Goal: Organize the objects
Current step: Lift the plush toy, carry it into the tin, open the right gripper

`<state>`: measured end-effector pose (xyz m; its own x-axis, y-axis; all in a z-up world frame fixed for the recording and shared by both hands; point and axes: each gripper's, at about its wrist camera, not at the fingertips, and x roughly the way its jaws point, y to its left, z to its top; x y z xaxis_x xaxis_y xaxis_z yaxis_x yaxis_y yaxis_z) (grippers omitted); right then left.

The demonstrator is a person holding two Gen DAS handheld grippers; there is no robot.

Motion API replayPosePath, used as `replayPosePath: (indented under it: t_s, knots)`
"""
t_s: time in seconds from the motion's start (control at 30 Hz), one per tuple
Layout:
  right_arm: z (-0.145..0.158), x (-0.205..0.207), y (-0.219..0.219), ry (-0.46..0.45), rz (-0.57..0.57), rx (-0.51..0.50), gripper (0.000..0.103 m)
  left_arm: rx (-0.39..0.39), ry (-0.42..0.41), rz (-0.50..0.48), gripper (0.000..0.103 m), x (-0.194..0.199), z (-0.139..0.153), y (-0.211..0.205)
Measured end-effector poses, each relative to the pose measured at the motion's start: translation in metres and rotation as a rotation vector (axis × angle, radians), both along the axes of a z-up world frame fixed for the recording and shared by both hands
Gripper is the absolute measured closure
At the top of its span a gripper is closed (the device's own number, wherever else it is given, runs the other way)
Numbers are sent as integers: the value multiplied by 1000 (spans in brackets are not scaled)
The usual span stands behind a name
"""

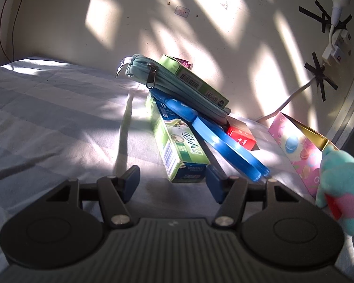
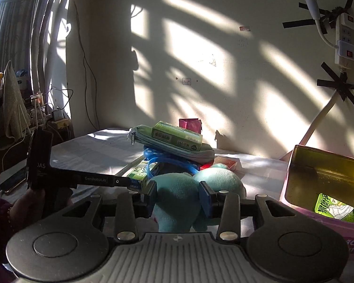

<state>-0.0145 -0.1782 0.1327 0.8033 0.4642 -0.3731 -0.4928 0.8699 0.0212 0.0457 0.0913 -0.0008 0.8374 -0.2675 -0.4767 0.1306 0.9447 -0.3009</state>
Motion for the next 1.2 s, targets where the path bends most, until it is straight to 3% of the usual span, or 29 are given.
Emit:
replayPosePath:
  t_s: [0.07, 0.1, 0.27, 0.4, 0.63, 0.67, 0.73, 0.8, 1.0, 1.07, 1.1, 1.13, 1.17, 1.2]
  knots:
    - [-10, -11, 1, -5, -9, -32, 49, 5, 1, -14, 40, -2, 1, -2]
    - [-13, -13, -1, -2, -17, -26, 47, 10, -2, -18, 40, -4, 3, -3]
    - [-17, -13, -25, 44, -70, 103, 46, -21, -6, -74, 40, -19, 16, -7]
    - [-25, -10, -45, 67, -128, 168, 43, -25, 5, -176, 39, -32, 26, -22]
    - [-45, 3, -56, 111, -158, 179, 38, -95, 84, -344, 29, -27, 32, -63]
    - [-46, 6, -58, 118, -157, 192, 37, -107, 96, -360, 27, -25, 33, -68]
    - [-48, 13, -62, 143, -158, 232, 36, -127, 105, -367, 14, -25, 36, -75]
    - [-49, 25, -66, 175, -155, 289, 35, -126, 91, -375, 13, -27, 39, -81]
    - [-60, 62, -56, 276, -134, 387, 35, -37, 61, -391, 15, -31, 35, -99]
    - [-68, 76, -50, 344, -122, 413, 35, -20, 99, -372, 21, -24, 25, -101]
    - [-74, 84, -48, 391, -102, 449, 34, -15, 125, -364, 30, -19, 19, -102]
    - [-79, 89, -46, 437, -75, 494, 36, -6, 127, -347, 34, -17, 15, -101]
    - [-84, 93, -43, 485, -48, 514, 49, -2, 115, -348, 36, -17, 13, -100]
    - [-87, 93, -42, 497, -48, 536, 49, 1, 112, -345, 39, -16, 14, -99]
